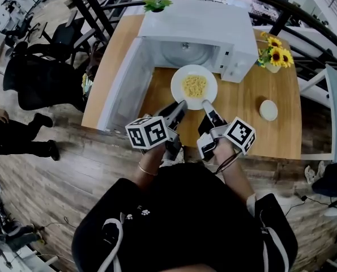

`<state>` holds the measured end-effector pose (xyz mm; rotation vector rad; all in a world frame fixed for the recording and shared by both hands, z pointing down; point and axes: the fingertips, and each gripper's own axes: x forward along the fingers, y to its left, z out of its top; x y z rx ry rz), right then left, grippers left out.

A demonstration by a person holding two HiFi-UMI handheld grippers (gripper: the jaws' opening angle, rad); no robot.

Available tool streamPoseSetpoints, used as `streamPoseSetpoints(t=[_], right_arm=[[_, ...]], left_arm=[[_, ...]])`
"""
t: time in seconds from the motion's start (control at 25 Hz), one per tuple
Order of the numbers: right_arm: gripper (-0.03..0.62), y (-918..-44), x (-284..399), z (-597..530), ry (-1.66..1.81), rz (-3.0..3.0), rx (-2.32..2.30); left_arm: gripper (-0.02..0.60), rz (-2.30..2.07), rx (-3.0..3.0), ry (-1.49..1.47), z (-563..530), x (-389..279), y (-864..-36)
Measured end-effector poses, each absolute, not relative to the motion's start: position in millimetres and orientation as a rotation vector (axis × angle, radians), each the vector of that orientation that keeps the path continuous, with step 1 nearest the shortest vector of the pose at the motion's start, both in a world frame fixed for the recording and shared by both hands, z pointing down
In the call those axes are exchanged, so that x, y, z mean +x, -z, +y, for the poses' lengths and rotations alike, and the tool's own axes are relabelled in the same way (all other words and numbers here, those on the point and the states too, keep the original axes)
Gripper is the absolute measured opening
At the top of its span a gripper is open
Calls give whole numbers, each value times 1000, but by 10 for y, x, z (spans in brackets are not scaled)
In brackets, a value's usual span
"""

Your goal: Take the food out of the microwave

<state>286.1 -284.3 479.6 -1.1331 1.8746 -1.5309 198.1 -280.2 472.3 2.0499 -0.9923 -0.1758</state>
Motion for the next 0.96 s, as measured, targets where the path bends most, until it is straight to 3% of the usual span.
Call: streamPoseSetpoints(t=[0.96], right_arm=[[32, -4793, 2897, -2836, 1548, 1862, -1132]], left_arm=[[84, -1001, 2054, 171, -2803, 1998, -4706]])
